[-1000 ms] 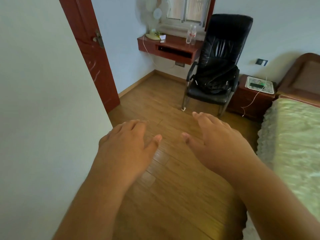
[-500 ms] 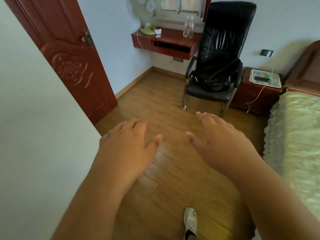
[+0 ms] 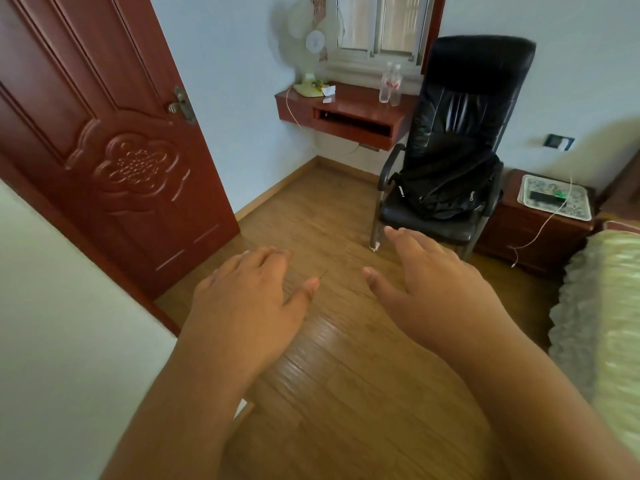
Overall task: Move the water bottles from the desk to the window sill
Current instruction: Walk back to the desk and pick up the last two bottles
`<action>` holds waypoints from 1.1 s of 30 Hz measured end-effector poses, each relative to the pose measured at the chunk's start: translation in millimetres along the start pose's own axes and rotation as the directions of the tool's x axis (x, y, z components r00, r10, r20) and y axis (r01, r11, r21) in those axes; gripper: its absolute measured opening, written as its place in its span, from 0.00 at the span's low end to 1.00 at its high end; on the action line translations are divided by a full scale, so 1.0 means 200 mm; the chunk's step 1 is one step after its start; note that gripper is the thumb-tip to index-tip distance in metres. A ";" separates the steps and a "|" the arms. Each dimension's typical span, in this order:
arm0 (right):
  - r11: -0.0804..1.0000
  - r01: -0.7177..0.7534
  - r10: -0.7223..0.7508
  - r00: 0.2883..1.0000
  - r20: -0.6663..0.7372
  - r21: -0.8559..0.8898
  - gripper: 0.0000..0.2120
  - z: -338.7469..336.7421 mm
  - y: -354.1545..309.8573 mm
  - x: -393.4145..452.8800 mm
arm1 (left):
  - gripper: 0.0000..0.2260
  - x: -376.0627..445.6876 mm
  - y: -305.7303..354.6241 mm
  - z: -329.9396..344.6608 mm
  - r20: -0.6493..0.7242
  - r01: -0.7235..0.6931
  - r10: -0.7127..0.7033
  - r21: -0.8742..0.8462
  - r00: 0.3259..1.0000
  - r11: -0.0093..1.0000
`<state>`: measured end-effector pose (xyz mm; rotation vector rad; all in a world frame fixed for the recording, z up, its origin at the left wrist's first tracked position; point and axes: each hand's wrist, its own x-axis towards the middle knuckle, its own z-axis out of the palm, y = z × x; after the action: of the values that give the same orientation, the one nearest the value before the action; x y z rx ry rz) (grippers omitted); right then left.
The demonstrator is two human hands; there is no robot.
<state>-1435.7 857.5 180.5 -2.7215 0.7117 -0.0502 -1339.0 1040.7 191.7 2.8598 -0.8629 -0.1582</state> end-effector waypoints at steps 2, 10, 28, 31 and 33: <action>1.000 0.003 -0.003 1.000 0.004 -0.007 0.37 -0.02 0.04 0.06 | 0.30 0.07 0.03 0.00 0.004 -0.005 0.005 -0.002 1.000 1.000; 0.998 -0.052 0.053 0.999 0.014 -0.025 0.37 -0.03 0.13 0.36 | 0.29 0.41 0.09 0.04 0.035 -0.054 0.055 -0.019 0.998 0.998; 0.973 -0.222 0.216 0.972 -0.089 -0.063 0.37 -0.14 0.00 1.37 | 0.29 1.64 -0.06 -0.10 0.016 -0.250 0.253 -0.100 0.967 0.963; 0.972 -0.230 0.224 0.969 -0.100 -0.054 0.37 -0.09 -0.04 1.52 | 0.28 1.80 -0.10 -0.12 -0.005 -0.268 0.269 -0.082 0.963 0.960; 0.972 -0.230 0.225 0.971 -0.080 -0.051 0.38 -0.07 -0.04 1.62 | 0.28 1.90 -0.12 -0.12 -0.003 -0.272 0.272 -0.085 0.962 0.959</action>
<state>-1151.0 703.8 181.4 -2.6864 1.0585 -0.0765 -1007.1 852.2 189.0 2.6308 -1.2088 -0.1705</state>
